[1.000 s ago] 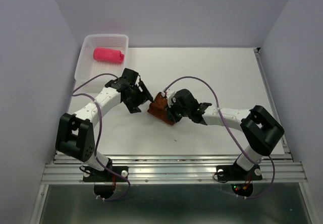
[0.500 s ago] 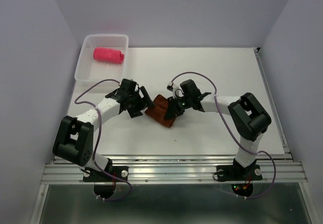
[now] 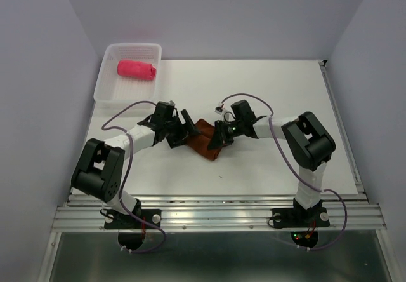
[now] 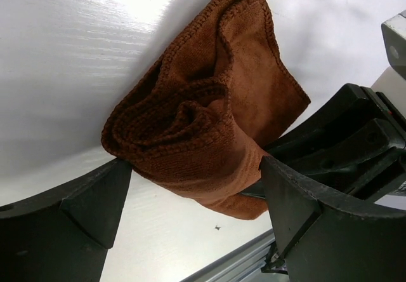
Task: Roll the towels
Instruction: Roll the towel
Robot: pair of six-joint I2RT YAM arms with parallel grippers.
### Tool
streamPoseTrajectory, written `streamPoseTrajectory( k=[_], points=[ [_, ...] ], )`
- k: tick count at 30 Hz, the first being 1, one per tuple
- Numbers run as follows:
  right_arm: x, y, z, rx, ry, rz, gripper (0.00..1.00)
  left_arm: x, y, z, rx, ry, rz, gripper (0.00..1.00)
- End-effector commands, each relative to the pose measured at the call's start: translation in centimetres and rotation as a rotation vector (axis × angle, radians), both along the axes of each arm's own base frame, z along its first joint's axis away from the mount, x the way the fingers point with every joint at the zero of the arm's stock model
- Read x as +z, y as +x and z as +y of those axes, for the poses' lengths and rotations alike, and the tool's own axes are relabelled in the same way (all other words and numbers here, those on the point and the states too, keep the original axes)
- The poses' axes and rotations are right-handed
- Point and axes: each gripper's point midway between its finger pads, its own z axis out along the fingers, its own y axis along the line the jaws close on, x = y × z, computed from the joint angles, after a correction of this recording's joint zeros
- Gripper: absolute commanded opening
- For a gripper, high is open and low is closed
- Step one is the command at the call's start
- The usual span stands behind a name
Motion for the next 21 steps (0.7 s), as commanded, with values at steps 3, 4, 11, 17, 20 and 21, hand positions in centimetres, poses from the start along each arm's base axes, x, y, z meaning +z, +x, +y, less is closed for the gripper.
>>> streamPoseTrajectory(
  k=[3,4,11,17,20,21],
  points=[
    [0.1,1.7,-1.0,-0.049,0.012,0.009,0.07,-0.5,0.8,-0.6,-0.026,0.010,-0.019,0.92],
    [0.1,2.1,-1.4,-0.062,0.012,0.006,0.07,-0.7,0.8,-0.5,-0.027,0.019,-0.016,0.91],
    [0.5,1.2,-1.2,-0.008,0.046,0.023,0.15,-2.6,0.8,-1.0,-0.040,0.090,0.031,0.87],
    [2.2,1.8,-2.4,0.006,-0.018,-0.144,0.39,-3.3,1.9,-0.7,0.005,0.144,0.047,0.64],
    [4.2,2.5,-2.8,0.009,-0.034,-0.253,0.54,-3.6,2.3,-0.4,0.021,0.193,0.061,0.50],
    [5.4,2.7,-3.0,0.009,-0.056,-0.324,0.58,-3.6,2.3,-0.5,0.021,0.202,0.070,0.46]
  ],
)
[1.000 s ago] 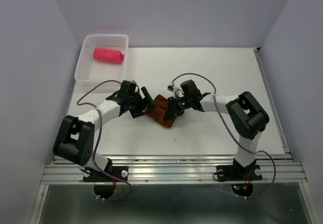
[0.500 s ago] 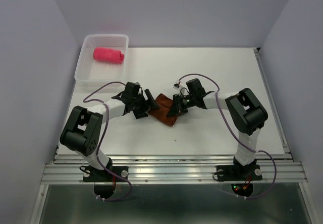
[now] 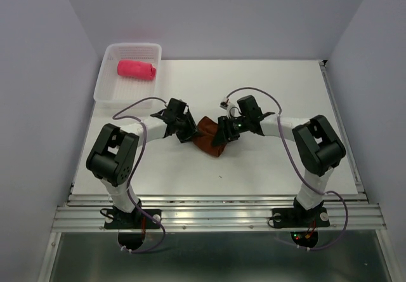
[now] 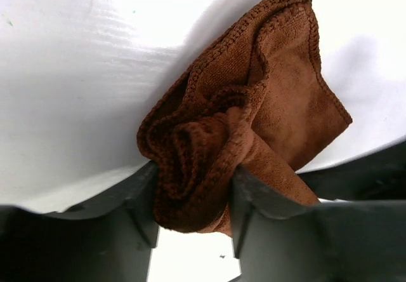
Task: Roll the towels
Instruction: Roll the towel
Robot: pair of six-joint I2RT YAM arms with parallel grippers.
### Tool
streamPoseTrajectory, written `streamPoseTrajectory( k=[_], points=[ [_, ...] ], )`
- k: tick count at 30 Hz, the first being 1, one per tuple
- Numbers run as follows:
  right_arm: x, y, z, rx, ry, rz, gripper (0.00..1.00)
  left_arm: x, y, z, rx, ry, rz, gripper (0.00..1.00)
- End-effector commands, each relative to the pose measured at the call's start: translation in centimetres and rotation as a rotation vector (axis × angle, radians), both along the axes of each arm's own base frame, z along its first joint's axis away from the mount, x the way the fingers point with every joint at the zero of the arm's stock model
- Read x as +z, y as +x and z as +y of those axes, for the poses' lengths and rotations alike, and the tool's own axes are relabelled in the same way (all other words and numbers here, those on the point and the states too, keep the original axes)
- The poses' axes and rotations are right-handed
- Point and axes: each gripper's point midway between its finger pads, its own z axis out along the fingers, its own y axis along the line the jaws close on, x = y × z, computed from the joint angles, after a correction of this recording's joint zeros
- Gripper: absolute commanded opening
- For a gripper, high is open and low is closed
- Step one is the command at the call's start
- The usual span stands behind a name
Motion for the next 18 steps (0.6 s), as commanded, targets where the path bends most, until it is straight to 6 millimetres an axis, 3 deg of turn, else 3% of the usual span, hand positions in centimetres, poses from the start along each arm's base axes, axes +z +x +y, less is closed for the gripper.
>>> streamPoseTrajectory(
  k=[1,2,7,11,16,18],
  points=[
    [4.6,1.8,-1.1,-0.004,-0.046,-0.261,0.61,-0.6,0.6,1.1,0.028,0.107,0.010,0.45],
    [6.1,1.5,-1.0,0.008,-0.043,-0.321,0.67,-0.3,0.7,1.0,0.022,0.111,0.005,0.44],
    [7.9,0.0,-0.2,0.019,-0.144,-0.523,0.77,0.4,0.3,0.7,-0.005,0.144,0.007,0.43],
    [7.9,-1.3,0.5,0.059,-0.283,-0.702,0.82,1.1,0.0,0.2,-0.043,0.125,0.003,0.43],
    [7.6,-1.8,1.6,0.087,-0.315,-0.777,0.82,1.2,-0.6,-0.1,-0.078,0.111,0.018,0.43],
    [6.6,-2.1,1.9,0.110,-0.365,-0.809,0.82,1.0,-1.0,-0.2,-0.086,0.103,0.029,0.43]
  ],
)
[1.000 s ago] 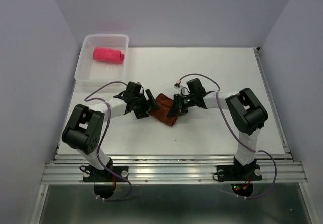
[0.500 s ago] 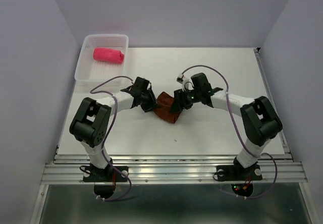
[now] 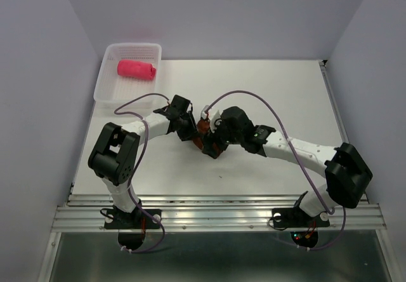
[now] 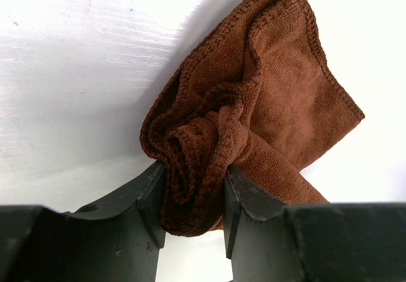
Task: Roll the towels
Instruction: Roll the towel
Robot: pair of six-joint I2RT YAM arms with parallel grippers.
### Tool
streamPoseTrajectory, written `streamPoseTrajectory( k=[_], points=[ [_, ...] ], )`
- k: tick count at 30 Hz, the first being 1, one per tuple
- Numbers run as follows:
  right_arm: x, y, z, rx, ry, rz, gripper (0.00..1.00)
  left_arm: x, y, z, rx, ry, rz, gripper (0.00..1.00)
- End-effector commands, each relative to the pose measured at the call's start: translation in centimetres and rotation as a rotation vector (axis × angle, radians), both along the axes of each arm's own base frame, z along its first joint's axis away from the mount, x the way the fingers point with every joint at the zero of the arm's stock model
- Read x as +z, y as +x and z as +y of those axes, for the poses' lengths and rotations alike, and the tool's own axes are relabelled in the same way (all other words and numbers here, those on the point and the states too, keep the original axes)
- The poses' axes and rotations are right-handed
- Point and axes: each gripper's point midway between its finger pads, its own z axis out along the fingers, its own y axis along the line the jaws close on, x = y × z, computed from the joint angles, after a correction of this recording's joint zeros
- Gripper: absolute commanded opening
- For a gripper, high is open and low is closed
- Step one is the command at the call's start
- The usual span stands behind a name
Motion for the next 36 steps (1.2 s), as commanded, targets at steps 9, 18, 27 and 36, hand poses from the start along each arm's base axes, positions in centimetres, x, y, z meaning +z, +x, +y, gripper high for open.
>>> streamPoseTrajectory(
  k=[9,18,27,36],
  points=[
    [-6.0,-0.1,-0.5,-0.036,-0.263,-0.174,0.83,0.6,-1.2,-0.1,-0.055,0.008,0.031,0.43],
    [-9.8,0.4,-3.2,-0.147,-0.451,-0.255,0.74,0.5,-1.5,-0.6,-0.066,-0.018,0.051,0.43],
    [-10.9,3.2,-5.4,-0.335,-0.572,-0.403,0.24,0.8,-1.3,-0.7,-0.076,-0.036,0.054,0.43],
    [-9.3,0.9,-1.7,-0.249,-0.397,-0.259,0.01,2.5,-0.7,-0.2,-0.055,-0.041,0.012,0.66]
  ],
)
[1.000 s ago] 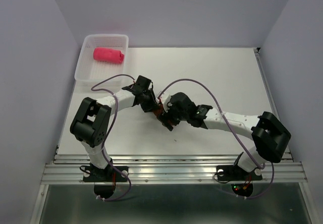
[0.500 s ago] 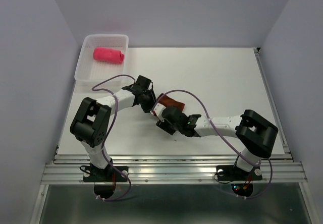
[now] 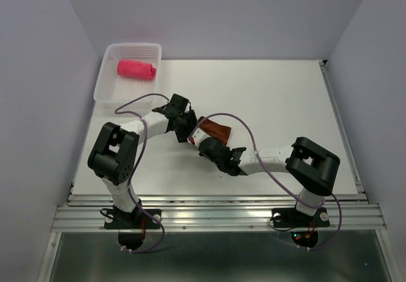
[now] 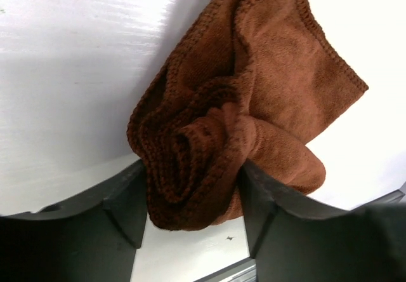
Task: Roll the towels
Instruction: Roll the towel
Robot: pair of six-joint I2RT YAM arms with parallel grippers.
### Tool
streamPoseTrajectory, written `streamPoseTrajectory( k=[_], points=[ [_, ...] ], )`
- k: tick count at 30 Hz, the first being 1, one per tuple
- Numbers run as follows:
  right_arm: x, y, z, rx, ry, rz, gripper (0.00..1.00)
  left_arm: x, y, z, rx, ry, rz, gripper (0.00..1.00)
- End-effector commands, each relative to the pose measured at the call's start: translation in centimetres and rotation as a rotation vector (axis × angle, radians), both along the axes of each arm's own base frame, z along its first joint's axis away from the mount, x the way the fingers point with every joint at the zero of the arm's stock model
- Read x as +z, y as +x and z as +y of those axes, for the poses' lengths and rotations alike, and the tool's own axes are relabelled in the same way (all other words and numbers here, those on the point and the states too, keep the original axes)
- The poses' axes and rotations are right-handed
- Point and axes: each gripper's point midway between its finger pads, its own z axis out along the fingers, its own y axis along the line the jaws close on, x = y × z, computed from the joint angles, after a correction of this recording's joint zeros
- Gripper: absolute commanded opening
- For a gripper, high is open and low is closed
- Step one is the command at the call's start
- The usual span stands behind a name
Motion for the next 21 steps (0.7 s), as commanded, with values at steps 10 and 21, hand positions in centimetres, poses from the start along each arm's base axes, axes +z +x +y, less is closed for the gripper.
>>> streamPoseTrajectory(
  k=[10,21],
  points=[
    [2.6,-4.7,4.0,0.083,0.305,0.449,0.01,4.1,0.2,1.4,0.024,0.008,-0.072,0.86],
    [5.1,-3.5,4.0,0.120,0.620,0.823,0.01,6.7,1.6,3.3,0.061,0.040,-0.158,0.91]
  ],
)
